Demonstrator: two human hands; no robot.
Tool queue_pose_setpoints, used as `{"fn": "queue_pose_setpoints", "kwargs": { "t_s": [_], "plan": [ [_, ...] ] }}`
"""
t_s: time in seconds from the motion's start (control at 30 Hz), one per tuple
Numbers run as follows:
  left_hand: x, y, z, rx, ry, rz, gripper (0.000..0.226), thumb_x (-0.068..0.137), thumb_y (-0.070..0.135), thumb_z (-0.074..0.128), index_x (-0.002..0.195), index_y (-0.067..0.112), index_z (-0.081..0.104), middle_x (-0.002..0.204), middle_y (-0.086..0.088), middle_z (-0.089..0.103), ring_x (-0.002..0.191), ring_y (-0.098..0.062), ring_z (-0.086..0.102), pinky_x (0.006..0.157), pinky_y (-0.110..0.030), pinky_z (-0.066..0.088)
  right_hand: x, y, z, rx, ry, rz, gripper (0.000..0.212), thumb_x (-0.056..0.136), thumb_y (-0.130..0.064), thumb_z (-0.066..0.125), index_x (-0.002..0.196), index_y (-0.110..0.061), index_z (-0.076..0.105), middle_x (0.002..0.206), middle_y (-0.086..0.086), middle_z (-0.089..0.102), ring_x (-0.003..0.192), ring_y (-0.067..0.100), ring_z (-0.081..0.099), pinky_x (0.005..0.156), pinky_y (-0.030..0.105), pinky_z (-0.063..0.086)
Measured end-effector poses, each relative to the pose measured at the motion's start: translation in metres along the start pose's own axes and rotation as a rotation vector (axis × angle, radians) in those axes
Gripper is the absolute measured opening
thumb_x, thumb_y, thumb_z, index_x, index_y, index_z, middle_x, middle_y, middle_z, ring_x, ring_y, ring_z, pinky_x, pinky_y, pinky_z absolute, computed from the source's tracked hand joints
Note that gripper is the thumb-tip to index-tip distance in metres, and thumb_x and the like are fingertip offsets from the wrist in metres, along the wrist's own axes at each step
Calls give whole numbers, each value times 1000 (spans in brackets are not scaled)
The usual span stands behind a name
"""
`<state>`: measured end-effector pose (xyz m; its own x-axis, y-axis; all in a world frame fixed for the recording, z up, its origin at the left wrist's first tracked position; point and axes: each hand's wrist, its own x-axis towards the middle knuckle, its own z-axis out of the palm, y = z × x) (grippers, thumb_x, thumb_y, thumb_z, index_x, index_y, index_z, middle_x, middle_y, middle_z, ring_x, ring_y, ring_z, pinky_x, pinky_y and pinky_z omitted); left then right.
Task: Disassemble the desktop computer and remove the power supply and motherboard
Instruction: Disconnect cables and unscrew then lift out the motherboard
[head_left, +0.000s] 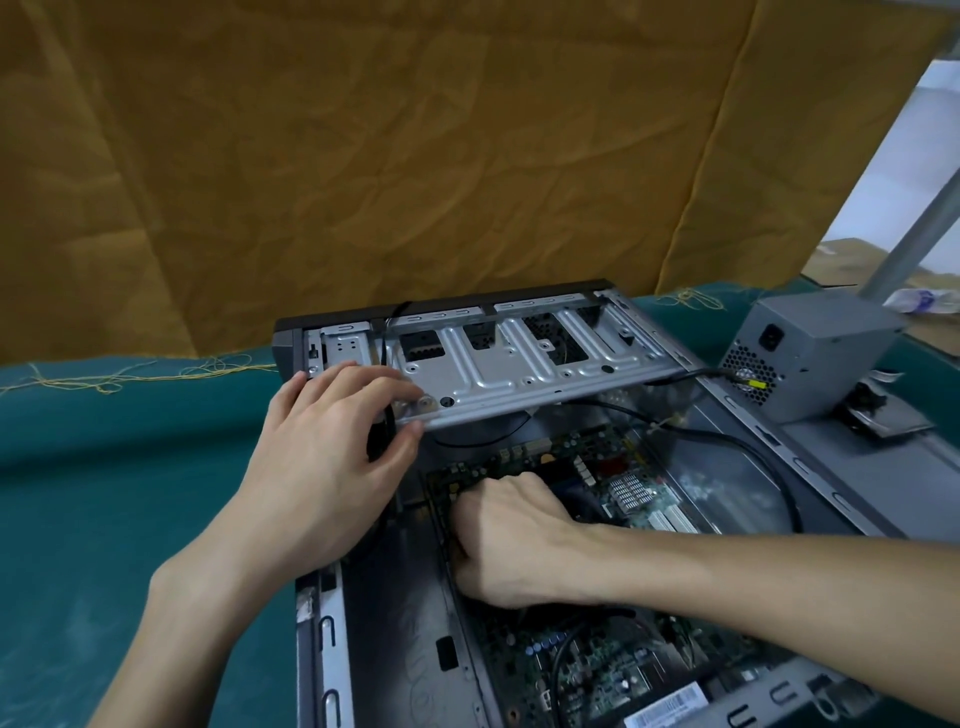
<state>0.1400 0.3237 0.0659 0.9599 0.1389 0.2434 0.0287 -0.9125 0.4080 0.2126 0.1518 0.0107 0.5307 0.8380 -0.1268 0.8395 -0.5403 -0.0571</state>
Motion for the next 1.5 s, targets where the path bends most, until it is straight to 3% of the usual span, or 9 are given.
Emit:
{"fn": "queue_pose_setpoints", "kwargs": {
  "t_s": [0.27, 0.4, 0.67, 0.77, 0.97, 1.17, 1.27, 1.37, 1.5],
  "plan": [
    [0, 0, 0, -8, 0, 1, 35, 97, 50, 41, 125, 40, 60, 135, 24, 51, 138, -6, 39, 123, -43, 15, 0, 1, 1, 5, 16, 12, 38, 76, -33, 64, 59, -17, 35, 73, 16, 60, 76, 43, 65, 53, 31, 25],
    [1, 0, 1, -17, 9, 4, 34, 98, 50, 43, 125, 40, 61, 135, 24, 51, 138, -7, 39, 123, -42, 15, 0, 7, -4, 35, -28, -20, 35, 79, -35, 62, 61, -18, 36, 81, 17, 62, 79, 44, 63, 63, 30, 34],
    [1, 0, 1, -14, 14, 10, 35, 98, 51, 41, 125, 41, 60, 135, 25, 51, 138, -5, 39, 124, -40, 14, 3, 12, -5, 163, -84, 46, 33, 81, -34, 61, 61, -17, 41, 66, 9, 51, 73, 39, 53, 68, 30, 38],
    [0, 0, 2, -12, 22, 8, 34, 98, 51, 41, 124, 40, 60, 134, 25, 52, 137, -5, 40, 123, -40, 14, 4, 12, -1, 155, -12, 72, 37, 82, -34, 62, 61, -18, 37, 74, 19, 57, 71, 40, 55, 64, 30, 36],
    [1, -1, 2, -15, 25, 12, 34, 98, 51, 41, 124, 40, 61, 134, 25, 51, 137, -4, 38, 123, -39, 14, 14, 21, -5, 445, -18, 174, 26, 83, -38, 64, 70, -16, 67, 63, 5, 64, 69, 28, 65, 62, 34, 52],
    [1, -3, 3, -10, 31, 16, 33, 97, 51, 41, 122, 40, 61, 132, 26, 52, 136, -4, 40, 122, -39, 15, 13, 9, -10, 483, -106, -20, 19, 83, -42, 71, 75, -25, 72, 59, -7, 62, 57, 8, 58, 60, 31, 51],
    [2, -3, 5, 0, 35, 24, 33, 97, 51, 42, 122, 41, 61, 133, 25, 52, 136, -5, 40, 122, -39, 15, 8, -1, -15, 500, -114, -95, 22, 85, -50, 72, 78, -29, 70, 68, -8, 67, 63, 6, 62, 63, 31, 53],
    [2, -4, 4, -10, 44, 26, 32, 98, 50, 44, 123, 41, 61, 134, 24, 52, 137, -6, 40, 122, -40, 15, 6, 0, -27, 519, -54, -61, 36, 99, -53, 55, 78, -25, 60, 75, -1, 67, 71, 17, 64, 68, 38, 53],
    [2, -3, 4, -18, 46, 22, 32, 98, 49, 46, 124, 39, 62, 136, 23, 53, 138, -7, 39, 122, -39, 14, -12, 25, -51, 235, -146, -61, 49, 96, -70, 44, 112, -24, 54, 115, 1, 63, 108, 24, 61, 93, 44, 51]
  ]
}}
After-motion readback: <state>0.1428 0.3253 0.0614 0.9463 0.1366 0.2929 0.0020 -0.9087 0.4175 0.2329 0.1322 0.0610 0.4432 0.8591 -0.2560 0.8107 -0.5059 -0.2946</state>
